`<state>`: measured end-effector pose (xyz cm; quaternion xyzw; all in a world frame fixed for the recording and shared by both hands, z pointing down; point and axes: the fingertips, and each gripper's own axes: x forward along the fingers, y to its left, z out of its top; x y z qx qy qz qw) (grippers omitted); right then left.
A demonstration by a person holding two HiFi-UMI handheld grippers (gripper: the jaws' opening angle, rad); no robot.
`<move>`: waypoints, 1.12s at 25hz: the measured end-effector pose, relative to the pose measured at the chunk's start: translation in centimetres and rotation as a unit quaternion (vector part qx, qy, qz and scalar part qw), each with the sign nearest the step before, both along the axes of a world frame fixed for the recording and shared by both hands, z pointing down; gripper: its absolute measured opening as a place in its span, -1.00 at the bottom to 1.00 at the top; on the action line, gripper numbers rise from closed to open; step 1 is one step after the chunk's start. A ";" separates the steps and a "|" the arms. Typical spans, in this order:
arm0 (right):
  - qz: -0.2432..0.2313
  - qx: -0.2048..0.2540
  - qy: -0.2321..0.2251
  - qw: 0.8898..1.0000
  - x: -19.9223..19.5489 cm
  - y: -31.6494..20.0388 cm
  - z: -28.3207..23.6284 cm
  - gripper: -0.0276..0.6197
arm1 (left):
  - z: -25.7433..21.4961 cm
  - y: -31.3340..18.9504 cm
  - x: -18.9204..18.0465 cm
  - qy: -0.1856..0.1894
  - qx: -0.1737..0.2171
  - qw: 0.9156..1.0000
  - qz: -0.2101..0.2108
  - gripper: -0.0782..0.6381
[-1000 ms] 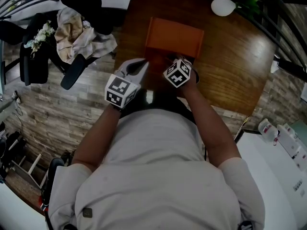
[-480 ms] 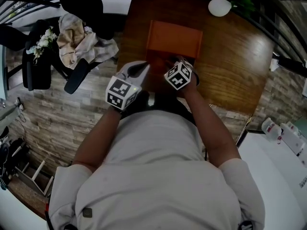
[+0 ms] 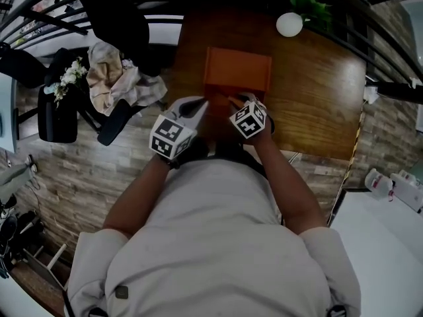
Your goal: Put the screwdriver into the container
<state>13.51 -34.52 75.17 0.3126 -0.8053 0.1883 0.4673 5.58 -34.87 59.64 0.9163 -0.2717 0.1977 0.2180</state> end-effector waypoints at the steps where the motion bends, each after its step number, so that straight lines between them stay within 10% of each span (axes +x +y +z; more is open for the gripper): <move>1: 0.006 0.000 -0.003 1.000 0.1 0.4 -0.5 -0.51 | -0.4 0.3 0.0 0.002 0.002 1.000 0.003 -0.77; 17: 0.121 0.068 -0.060 0.989 2.4 0.5 -10.2 -0.57 | -7.3 1.3 1.6 0.020 0.053 0.997 0.060 -0.77; 28: 0.135 0.170 -0.176 0.960 -0.5 3.3 -26.0 -0.67 | -16.9 3.2 1.8 0.092 0.094 0.986 0.097 -0.77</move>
